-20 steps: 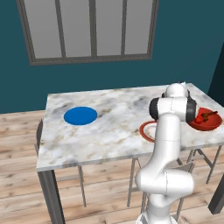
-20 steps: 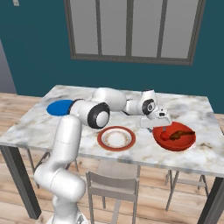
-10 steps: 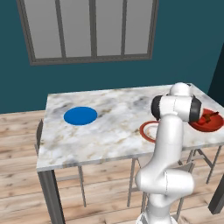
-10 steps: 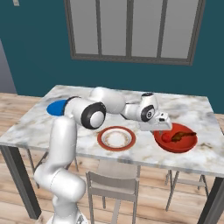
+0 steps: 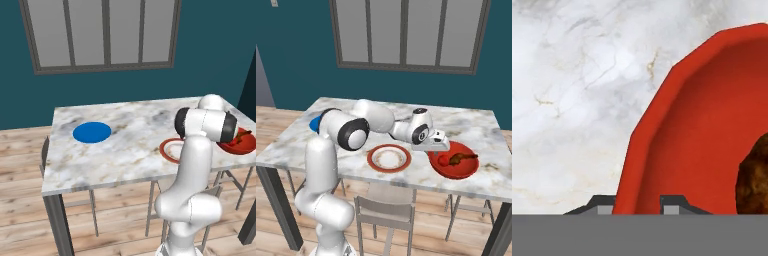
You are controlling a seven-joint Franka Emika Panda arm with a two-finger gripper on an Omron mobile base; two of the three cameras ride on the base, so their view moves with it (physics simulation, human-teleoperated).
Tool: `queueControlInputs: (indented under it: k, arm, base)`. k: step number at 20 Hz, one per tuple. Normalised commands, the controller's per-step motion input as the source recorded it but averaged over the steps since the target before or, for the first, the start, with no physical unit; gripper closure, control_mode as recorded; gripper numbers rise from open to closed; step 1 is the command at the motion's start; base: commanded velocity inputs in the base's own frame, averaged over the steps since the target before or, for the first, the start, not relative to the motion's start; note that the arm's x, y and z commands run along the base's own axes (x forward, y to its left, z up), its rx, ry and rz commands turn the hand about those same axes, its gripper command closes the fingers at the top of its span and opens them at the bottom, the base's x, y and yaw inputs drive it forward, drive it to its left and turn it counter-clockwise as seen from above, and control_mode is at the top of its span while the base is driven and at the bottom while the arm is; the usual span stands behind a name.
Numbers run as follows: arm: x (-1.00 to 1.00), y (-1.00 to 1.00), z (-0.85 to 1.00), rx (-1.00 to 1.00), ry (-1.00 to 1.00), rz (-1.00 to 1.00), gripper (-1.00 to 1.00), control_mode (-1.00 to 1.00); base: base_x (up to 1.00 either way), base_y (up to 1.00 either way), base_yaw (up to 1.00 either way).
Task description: Pick the chicken drumstick and tomato from their plates and place them in the bowl. Then put the bowl in the fridge.
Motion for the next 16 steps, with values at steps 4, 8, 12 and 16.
queueControlInputs:
  k: [4,8,12,16]
  arm:
    - [-0.25,0.34,0.41,-0.04,-0.05,0.00,1.00,-1.00]
    - [-0.25,0.35,0.44,-0.09,0.00,0.00,1.00,-1.00]
    - [-0.19,0.35,0.39,-0.13,0.02,0.00,1.00,-1.00]
    - [-0.24,0.38,0.29,-0.14,0.07,0.00,1.00,-1.00]
  base:
    - [0.00,0.00,0.00]
    - [0.00,0.00,0.00]
    - [0.00,0.00,0.00]
    - [0.00,0.00,0.00]
